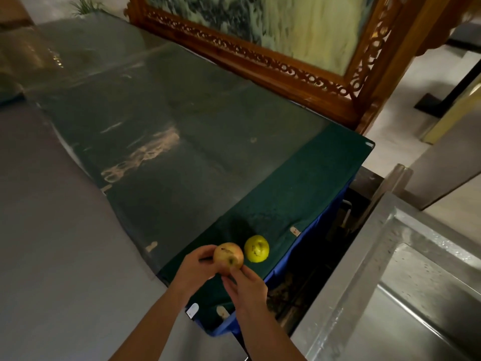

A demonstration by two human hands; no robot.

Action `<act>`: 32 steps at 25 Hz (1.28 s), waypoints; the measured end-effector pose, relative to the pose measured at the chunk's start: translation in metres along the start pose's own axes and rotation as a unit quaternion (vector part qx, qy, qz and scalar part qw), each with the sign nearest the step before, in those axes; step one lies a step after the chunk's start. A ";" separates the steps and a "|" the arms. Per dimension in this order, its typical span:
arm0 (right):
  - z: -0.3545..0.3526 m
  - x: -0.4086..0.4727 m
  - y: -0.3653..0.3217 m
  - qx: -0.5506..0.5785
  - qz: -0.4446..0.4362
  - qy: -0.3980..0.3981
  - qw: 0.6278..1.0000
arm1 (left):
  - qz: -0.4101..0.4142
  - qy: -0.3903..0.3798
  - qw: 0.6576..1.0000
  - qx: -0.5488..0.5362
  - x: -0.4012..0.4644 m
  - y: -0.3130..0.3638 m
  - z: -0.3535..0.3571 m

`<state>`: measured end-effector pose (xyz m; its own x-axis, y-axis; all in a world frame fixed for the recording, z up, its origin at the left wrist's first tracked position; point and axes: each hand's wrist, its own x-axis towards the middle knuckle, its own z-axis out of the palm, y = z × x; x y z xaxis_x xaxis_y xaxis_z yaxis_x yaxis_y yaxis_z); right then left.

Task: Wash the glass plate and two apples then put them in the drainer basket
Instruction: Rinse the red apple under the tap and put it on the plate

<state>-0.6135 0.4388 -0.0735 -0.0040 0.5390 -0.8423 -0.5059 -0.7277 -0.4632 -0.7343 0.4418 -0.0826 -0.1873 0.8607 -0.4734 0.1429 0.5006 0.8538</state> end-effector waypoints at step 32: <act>-0.490 0.080 -0.290 -0.134 -0.255 0.291 0.912 | -0.143 -0.243 0.911 -0.302 -0.052 0.048 0.501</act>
<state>-0.0442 0.4847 -0.1412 0.6710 0.5770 -0.4656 -0.0849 -0.5641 -0.8213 -0.2307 0.4674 -0.1252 0.3411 0.7152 -0.6101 -0.4321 0.6957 0.5739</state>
